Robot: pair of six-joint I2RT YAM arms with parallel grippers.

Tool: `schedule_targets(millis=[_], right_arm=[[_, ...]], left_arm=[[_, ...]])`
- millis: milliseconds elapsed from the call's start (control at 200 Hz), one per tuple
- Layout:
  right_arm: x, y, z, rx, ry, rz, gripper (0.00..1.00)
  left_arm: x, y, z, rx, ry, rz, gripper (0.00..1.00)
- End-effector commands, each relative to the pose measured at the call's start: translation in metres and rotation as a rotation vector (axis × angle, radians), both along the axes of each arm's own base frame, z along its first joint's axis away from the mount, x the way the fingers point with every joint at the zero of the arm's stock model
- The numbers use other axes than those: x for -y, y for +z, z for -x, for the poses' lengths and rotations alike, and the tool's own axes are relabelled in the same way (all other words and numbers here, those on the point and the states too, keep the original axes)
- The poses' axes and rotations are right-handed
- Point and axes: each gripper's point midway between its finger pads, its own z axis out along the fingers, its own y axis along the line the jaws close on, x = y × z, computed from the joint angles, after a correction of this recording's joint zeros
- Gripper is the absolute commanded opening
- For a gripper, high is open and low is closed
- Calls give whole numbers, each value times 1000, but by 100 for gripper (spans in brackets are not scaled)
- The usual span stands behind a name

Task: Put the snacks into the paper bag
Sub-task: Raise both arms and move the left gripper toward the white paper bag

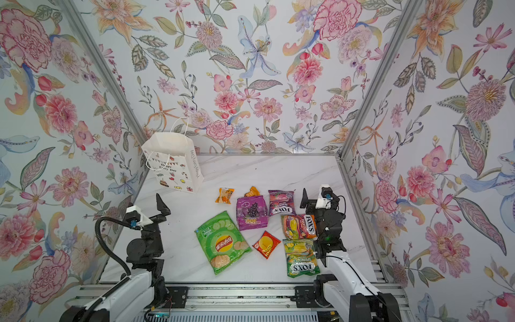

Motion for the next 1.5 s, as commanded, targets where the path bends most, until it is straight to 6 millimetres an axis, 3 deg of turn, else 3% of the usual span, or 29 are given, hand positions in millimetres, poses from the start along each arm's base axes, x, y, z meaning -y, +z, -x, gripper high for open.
schedule_targets(millis=[0, 70, 135, 155, 195, 290, 365, 415, 435, 460, 510, 550, 666, 821, 936, 1101, 1496], right_arm=[[-9, 4, 12, -102, 51, -138, 99], [-7, 13, 20, -129, 41, -234, 99], [-4, 11, 26, -195, 17, -314, 99], [-2, 9, 28, -228, 9, -340, 99], [-5, 7, 31, -259, 29, -371, 99], [-14, 10, 37, -285, 118, -447, 99], [-18, 11, 40, -296, 172, -501, 99], [-19, 12, 41, -308, 195, -508, 99], [-19, 11, 41, -317, 197, -505, 99], [-19, 11, 42, -324, 197, -498, 99], [-19, 11, 42, -334, 196, -478, 99], [-19, 11, 42, -335, 196, -467, 99], [-25, 10, 41, -344, 220, -465, 99], [-33, 6, 38, -366, 234, -443, 99], [-40, 6, 36, -383, 250, -424, 99], [-48, 5, 37, -386, 273, -412, 99], [-56, 7, 43, -380, 301, -389, 99]], left_arm=[[10, -27, -9, -138, -88, 100, 99], [12, -15, -7, -134, -115, 145, 99], [12, -10, -11, -156, -126, 229, 99], [12, -18, -13, -183, -127, 259, 99], [16, -8, -19, -185, -157, 306, 99], [52, 0, -33, -228, -361, 303, 99], [76, 15, -27, -134, -521, 256, 99], [72, 29, -17, -32, -534, 284, 99], [66, 20, -14, -20, -516, 313, 99], [61, 22, -10, 17, -509, 340, 99], [65, 33, -8, 40, -542, 309, 99], [75, 44, -19, -19, -575, 251, 99], [95, 38, -48, -171, -645, 203, 99], [93, 32, -69, -209, -589, 170, 99], [95, 20, -99, -319, -500, 127, 99], [83, -2, -144, -492, -294, 98, 99], [81, -9, -213, -638, -64, -4, 98]])
